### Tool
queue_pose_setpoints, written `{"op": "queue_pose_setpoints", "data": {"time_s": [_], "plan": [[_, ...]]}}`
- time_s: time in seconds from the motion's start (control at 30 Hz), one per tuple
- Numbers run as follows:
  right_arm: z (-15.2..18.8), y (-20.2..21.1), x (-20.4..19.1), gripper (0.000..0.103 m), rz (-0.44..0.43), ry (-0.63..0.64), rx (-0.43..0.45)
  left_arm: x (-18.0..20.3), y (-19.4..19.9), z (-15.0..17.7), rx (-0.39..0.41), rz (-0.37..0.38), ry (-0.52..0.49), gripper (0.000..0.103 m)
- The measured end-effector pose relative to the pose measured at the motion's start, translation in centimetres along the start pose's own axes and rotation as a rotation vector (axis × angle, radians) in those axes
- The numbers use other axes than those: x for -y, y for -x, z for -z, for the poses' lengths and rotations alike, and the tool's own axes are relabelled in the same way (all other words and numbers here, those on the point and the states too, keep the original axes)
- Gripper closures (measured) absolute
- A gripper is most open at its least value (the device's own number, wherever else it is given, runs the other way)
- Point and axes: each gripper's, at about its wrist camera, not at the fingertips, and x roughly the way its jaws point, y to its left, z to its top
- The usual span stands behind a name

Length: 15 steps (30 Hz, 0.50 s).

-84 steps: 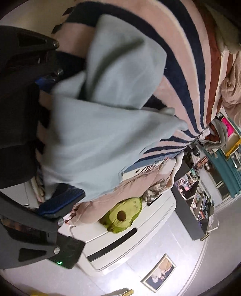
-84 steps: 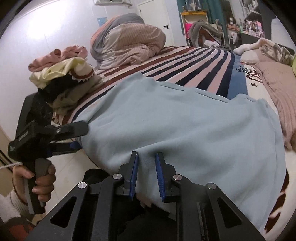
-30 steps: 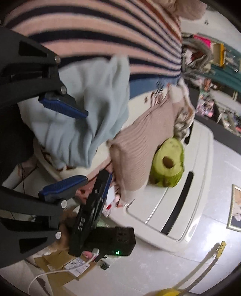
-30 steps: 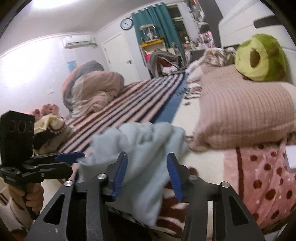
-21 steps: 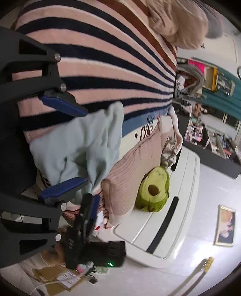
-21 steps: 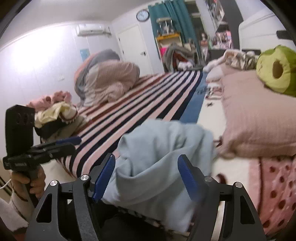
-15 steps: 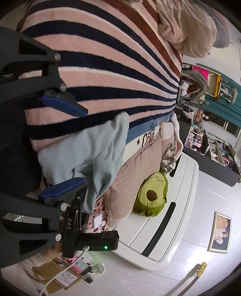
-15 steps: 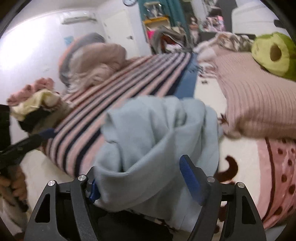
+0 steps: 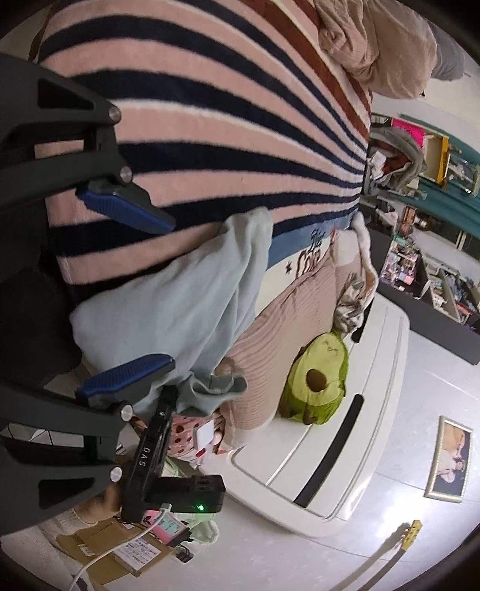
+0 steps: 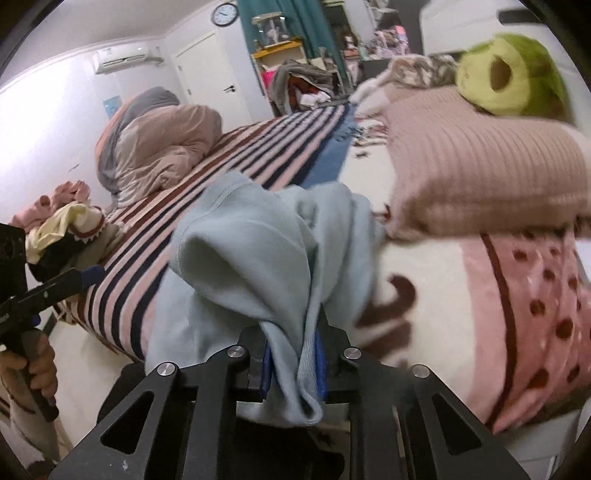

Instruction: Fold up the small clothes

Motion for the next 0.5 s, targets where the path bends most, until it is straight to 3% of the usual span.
{"op": "queue_pose_setpoints", "data": {"time_s": [0.1,0.17,0.33,0.4,0.43,0.47,0.5], "plan": [[0.8,-0.5,1.3,0.081,-0.018,-0.049,-0.020,0.6,-1.2,0.0,-0.027,0.005,0.003,0.039],[0.8,-0.2,2.0,0.065,-0.016,-0.069,-0.012,1.1,-1.7,0.1,-0.038,0.006,-0.001,0.039],[-0.8,1.5,3.2,0.064,-0.009,-0.059,0.050,1.5,-2.3,-0.2,-0.053,-0.011,-0.008,0.039],[-1.8,2.1,3.4,0.070,-0.002,-0.033,0.075,1.6,-2.7,-0.4,-0.053,-0.013,-0.006,0.039],[-2.5,2.1,3.5,0.091,-0.026,-0.014,0.076,1.6,-2.8,-0.5,-0.054,-0.012,-0.005,0.039],[-2.8,1.8,3.5,0.102,-0.039,0.003,0.070,1.6,-2.9,-0.5,-0.056,-0.012,-0.005,0.039],[-3.2,1.5,3.6,0.100,-0.037,0.015,0.065,1.6,-3.1,-0.5,-0.058,-0.013,-0.004,0.039]]}}
